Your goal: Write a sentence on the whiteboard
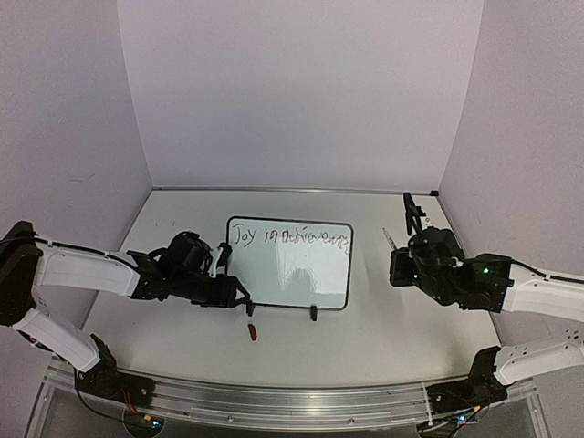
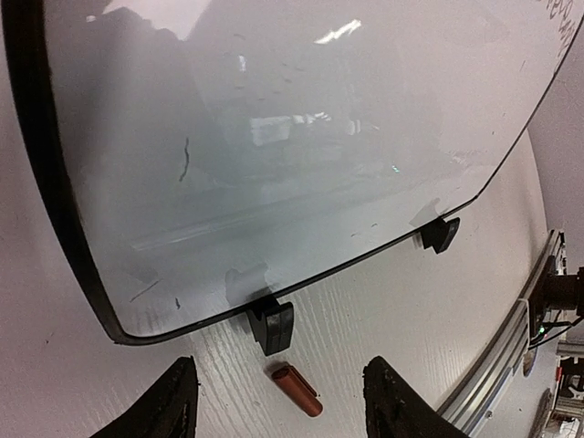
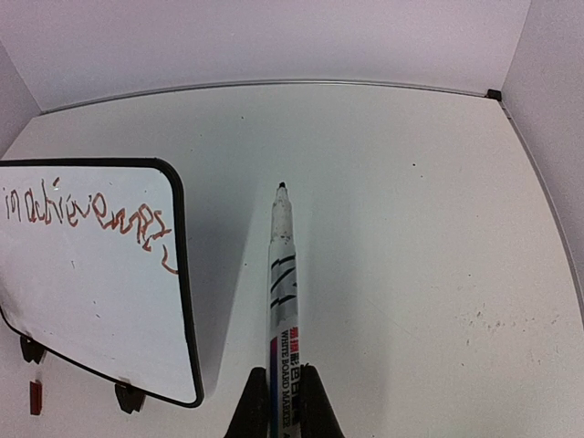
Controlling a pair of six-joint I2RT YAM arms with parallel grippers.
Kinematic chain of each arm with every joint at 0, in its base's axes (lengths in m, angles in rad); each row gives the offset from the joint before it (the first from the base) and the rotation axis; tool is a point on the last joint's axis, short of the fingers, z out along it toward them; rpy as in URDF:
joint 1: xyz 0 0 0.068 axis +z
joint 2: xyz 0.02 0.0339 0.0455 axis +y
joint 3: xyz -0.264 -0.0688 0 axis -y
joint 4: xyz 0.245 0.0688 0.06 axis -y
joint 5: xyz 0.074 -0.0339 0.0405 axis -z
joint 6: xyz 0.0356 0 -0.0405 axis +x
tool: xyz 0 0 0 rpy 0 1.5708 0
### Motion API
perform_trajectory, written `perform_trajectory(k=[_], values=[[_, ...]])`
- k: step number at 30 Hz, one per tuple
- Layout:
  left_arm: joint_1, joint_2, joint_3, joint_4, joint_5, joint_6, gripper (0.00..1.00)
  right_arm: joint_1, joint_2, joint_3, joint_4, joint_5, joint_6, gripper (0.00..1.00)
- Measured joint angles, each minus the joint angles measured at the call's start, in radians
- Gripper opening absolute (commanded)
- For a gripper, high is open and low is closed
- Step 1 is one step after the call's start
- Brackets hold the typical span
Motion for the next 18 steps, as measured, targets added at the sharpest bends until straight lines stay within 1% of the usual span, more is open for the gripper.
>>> perform_trajectory(k=[10, 18], values=[[-0.083, 0.091, 0.008, 0.0, -0.044, -0.037, 0.58, 0.0, -0.004, -0.003, 0.0, 0.0, 0.005, 0.0], [-0.118, 0.169, 0.071, 0.0, -0.051, -0.037, 0.56, 0.0, -0.028, -0.017, 0.0, 0.004, 0.013, 0.0]])
